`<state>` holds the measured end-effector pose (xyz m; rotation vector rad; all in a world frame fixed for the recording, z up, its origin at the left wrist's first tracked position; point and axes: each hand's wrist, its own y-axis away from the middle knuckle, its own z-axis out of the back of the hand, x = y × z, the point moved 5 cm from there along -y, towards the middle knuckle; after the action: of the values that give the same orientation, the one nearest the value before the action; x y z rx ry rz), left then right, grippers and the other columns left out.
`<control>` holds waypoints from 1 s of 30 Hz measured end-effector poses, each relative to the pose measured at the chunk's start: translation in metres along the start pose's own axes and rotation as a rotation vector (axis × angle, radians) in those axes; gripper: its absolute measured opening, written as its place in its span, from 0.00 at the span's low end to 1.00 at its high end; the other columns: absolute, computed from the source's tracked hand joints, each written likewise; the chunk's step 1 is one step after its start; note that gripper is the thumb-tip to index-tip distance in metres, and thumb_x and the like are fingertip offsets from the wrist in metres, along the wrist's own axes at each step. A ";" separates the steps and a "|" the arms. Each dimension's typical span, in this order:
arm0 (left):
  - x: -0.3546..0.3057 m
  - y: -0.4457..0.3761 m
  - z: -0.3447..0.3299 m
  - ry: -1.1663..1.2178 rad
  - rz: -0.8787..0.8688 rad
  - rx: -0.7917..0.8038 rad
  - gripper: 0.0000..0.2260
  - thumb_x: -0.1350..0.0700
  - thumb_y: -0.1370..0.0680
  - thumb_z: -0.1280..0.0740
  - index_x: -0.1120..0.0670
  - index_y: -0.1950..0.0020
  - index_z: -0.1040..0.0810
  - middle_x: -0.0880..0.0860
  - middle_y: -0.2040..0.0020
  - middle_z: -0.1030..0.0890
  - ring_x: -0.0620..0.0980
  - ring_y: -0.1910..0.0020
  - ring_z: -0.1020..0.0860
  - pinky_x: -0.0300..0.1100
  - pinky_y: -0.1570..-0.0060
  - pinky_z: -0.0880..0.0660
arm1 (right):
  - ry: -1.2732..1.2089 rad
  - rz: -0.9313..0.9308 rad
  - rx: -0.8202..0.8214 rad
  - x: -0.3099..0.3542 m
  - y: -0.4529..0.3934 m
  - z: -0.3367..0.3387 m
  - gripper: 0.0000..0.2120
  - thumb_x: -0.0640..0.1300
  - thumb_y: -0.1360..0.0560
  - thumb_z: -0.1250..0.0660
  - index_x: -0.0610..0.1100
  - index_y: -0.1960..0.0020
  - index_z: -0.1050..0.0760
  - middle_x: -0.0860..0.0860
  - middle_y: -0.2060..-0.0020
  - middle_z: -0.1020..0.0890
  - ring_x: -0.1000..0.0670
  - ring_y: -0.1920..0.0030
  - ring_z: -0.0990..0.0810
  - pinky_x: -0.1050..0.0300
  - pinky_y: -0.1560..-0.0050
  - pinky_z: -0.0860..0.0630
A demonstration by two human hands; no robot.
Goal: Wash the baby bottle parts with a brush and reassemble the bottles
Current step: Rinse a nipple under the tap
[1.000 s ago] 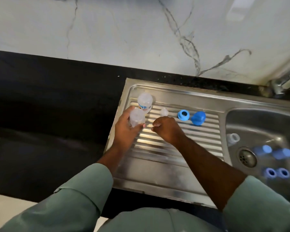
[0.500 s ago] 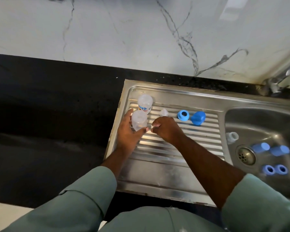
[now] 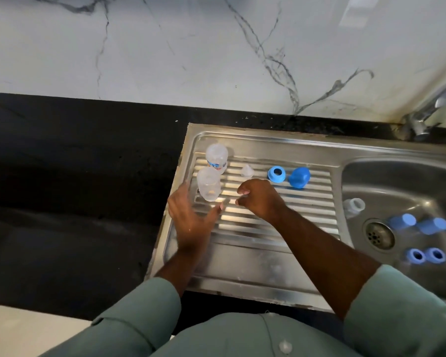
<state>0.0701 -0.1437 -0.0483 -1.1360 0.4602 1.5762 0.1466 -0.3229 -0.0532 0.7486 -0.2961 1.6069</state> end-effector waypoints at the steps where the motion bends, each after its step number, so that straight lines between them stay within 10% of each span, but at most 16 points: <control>1: -0.011 0.010 -0.002 -0.008 -0.071 0.004 0.36 0.41 0.31 0.26 0.51 0.28 0.34 0.45 0.37 0.34 0.51 0.38 0.29 0.51 0.42 0.24 | -0.002 -0.016 0.002 -0.005 0.004 0.003 0.13 0.45 0.29 0.28 0.45 0.46 0.21 0.48 0.48 0.20 0.48 0.47 0.22 0.54 0.45 0.25; 8: -0.086 0.056 -0.095 0.006 -0.322 0.286 0.19 0.51 0.24 0.33 0.58 0.36 0.25 0.54 0.43 0.23 0.52 0.44 0.25 0.52 0.45 0.25 | 0.004 -0.155 -0.066 -0.076 0.049 0.061 0.11 0.44 0.29 0.29 0.46 0.47 0.21 0.49 0.48 0.19 0.48 0.47 0.21 0.56 0.47 0.26; 17: -0.190 0.133 -0.285 -0.098 -0.136 0.763 0.08 0.59 0.26 0.30 0.55 0.47 0.20 0.53 0.50 0.22 0.52 0.52 0.23 0.38 0.52 0.30 | 0.117 -0.309 -0.007 -0.260 0.128 0.159 0.05 0.42 0.29 0.33 0.45 0.56 0.19 0.46 0.54 0.17 0.44 0.50 0.20 0.56 0.50 0.27; 30: -0.190 0.263 -0.479 -0.692 0.034 1.412 0.22 0.45 0.28 0.25 0.54 0.40 0.26 0.54 0.39 0.24 0.55 0.41 0.24 0.45 0.48 0.28 | -0.043 -0.442 0.108 -0.448 0.182 0.190 0.15 0.38 0.28 0.30 0.43 0.42 0.22 0.46 0.42 0.20 0.46 0.41 0.23 0.51 0.39 0.27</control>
<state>0.0272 -0.7050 -0.1804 0.4747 0.8720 1.1041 0.0347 -0.8215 -0.1453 0.8644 -0.0658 1.1951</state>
